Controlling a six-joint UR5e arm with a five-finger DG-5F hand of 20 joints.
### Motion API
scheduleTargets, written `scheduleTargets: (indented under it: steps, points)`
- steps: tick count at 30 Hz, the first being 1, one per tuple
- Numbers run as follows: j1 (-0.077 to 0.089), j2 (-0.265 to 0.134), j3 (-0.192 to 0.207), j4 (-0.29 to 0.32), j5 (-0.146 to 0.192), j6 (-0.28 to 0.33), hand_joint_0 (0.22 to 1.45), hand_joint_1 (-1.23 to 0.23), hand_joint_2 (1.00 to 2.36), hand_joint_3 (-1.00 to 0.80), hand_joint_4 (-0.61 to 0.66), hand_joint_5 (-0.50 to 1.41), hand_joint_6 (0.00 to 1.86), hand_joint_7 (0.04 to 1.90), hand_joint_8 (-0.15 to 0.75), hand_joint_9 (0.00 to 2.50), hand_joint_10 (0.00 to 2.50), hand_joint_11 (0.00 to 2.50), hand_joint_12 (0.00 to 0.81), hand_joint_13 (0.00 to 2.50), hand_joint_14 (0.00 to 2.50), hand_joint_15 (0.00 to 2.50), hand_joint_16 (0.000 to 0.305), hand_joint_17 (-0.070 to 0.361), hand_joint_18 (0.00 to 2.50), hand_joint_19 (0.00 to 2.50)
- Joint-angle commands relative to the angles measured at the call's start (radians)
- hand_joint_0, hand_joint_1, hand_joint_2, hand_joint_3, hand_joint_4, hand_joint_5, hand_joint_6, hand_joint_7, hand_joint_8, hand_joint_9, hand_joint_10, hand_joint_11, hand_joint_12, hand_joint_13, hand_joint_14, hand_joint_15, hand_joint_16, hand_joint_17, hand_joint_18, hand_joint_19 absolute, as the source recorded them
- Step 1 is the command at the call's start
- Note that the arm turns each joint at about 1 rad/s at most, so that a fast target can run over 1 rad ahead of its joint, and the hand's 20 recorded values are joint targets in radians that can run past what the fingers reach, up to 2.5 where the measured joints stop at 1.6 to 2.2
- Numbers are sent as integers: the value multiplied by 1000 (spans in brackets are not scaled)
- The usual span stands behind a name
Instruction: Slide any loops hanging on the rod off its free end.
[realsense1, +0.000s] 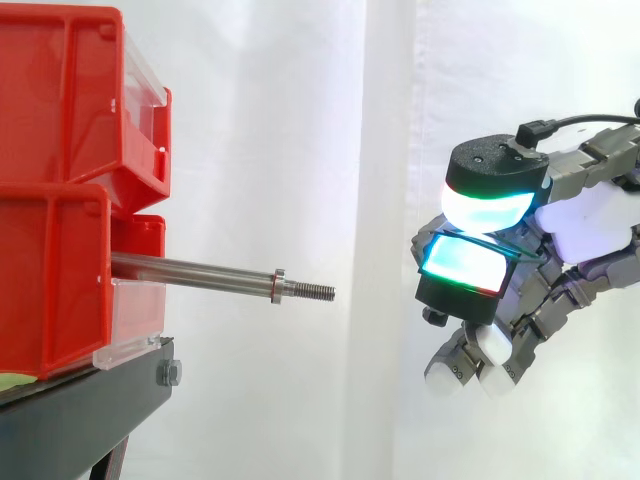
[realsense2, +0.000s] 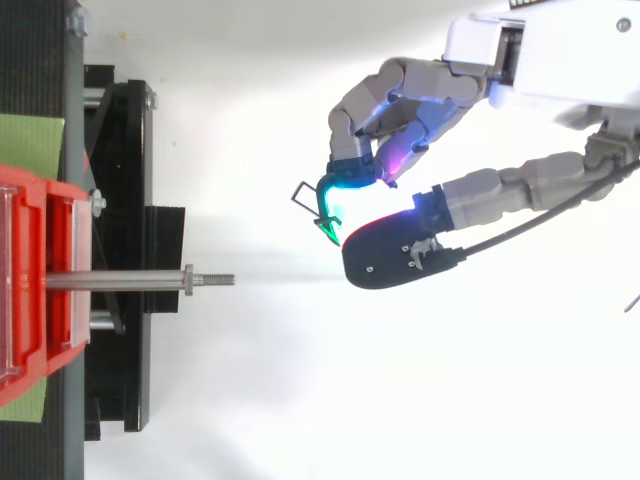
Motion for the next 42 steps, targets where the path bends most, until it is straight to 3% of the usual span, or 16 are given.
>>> scheduleTargets:
  steps: [1,9,15,19,23,30,42]
  points:
    - [1,1,-1,0,0,0,525,-535,1011,-237,30,-88,853,1069,238,920,17,495,354,467,8,211,53,119,467,361]
    - [2,-1,1,0,0,1,527,-529,1013,-253,64,-91,843,1095,246,909,20,512,343,459,8,210,50,112,451,363]
    - [2,1,-1,0,0,1,523,-656,1022,-130,59,-91,839,1183,247,907,22,536,330,466,8,211,46,104,454,358]
    - [2,1,1,0,0,1,527,-722,1020,-85,77,-106,867,1116,267,889,19,542,345,479,8,215,50,112,484,343]
    - [2,-1,1,0,0,1,540,-745,1019,-189,115,-120,874,1092,256,864,22,555,330,463,10,210,47,105,462,354]
    - [2,-1,1,0,0,1,538,-655,1013,-332,118,-115,869,1078,253,873,20,540,332,464,8,215,47,106,471,353]
    - [2,1,1,0,0,1,542,-553,1008,-414,126,-107,864,1084,254,891,22,542,328,469,8,211,47,106,478,351]
